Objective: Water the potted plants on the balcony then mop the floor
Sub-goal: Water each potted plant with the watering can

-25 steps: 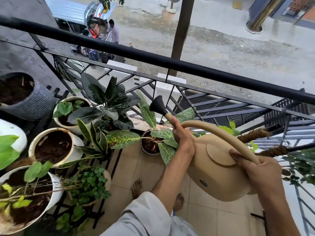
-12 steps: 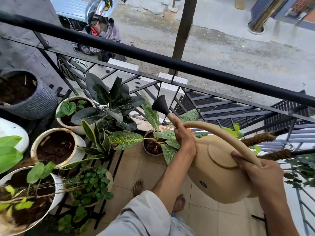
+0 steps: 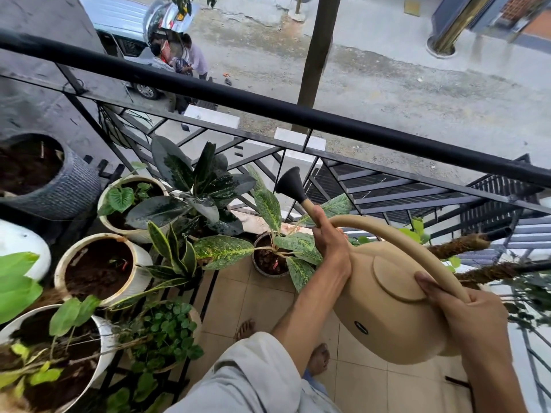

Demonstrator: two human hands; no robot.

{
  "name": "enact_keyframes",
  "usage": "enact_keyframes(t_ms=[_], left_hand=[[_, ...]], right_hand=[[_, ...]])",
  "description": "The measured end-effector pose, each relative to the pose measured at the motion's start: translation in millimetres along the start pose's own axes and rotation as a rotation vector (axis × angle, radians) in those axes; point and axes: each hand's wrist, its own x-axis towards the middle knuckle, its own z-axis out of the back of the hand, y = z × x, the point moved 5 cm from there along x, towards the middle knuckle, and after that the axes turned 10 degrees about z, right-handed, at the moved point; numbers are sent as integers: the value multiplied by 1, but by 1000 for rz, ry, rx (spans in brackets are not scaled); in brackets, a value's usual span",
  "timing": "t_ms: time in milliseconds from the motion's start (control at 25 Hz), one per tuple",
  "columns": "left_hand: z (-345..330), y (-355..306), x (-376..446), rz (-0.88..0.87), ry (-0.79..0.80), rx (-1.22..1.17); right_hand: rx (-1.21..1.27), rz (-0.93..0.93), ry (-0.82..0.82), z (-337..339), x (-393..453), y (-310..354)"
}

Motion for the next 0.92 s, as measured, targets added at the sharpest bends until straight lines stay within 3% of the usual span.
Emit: enact_keyframes(t_ms=[920], left_hand=[[1,-15,13,-8,-7,-11]], right_hand=[[-44,35,31,-14,0,25]])
